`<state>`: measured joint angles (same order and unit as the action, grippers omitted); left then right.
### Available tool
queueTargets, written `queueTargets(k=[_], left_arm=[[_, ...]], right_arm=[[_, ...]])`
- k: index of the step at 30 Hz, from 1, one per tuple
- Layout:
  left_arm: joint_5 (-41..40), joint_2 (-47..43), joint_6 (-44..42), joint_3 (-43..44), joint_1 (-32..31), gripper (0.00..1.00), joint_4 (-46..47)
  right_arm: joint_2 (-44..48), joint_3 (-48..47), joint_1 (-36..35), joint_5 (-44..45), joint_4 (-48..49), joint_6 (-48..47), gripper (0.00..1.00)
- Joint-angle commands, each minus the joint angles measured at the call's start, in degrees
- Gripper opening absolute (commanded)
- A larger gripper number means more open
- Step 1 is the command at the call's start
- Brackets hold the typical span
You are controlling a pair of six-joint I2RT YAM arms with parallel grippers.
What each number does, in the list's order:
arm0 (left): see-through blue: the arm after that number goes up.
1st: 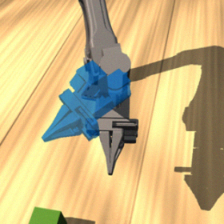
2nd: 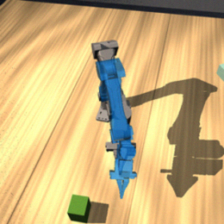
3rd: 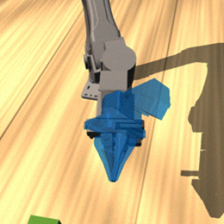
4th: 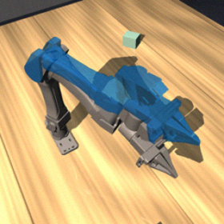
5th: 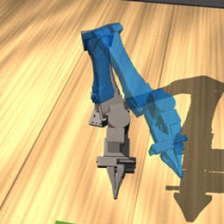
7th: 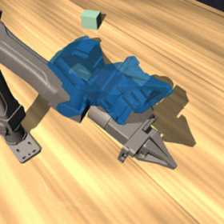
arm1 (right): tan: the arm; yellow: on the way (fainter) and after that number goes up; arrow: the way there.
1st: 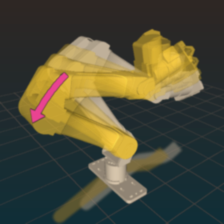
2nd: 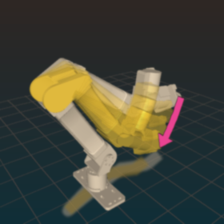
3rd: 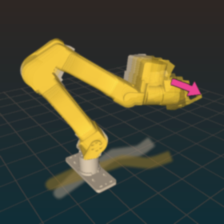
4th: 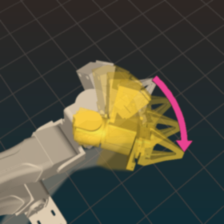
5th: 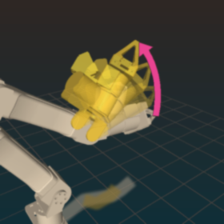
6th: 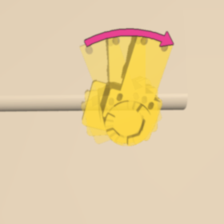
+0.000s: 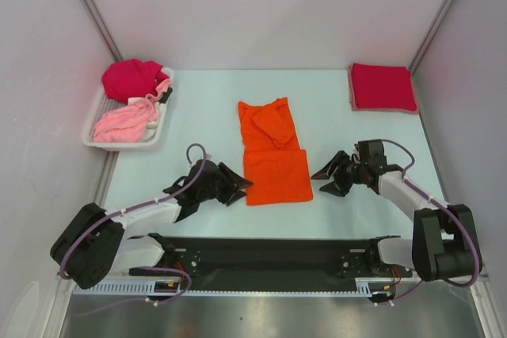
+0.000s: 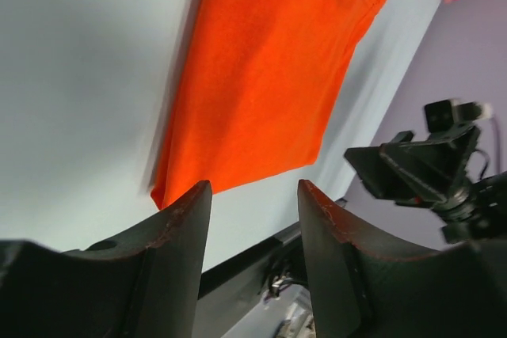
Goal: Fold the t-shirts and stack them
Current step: Fold the tshirt
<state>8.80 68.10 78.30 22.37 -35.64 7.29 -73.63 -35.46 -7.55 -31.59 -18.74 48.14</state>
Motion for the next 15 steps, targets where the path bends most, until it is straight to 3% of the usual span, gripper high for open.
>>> queueTargets(k=[1,6,15], left_arm=[[-3.4,1.4,9.9,-3.2,-2.4,0.53,6.9],[-3.3,3.0,13.4,-5.8,-4.4,0.50,6.8],[-8.7,-2.4,17.1,-6.7,-7.6,0.52,-2.0]], right_arm=[[4.2,6.2,0.1,-3.3,9.9,7.9,0.58],[9.0,13.8,0.5,-2.9,12.8,13.3,0.57],[9.1,15.2,0.8,-2.0,12.8,12.9,0.59]])
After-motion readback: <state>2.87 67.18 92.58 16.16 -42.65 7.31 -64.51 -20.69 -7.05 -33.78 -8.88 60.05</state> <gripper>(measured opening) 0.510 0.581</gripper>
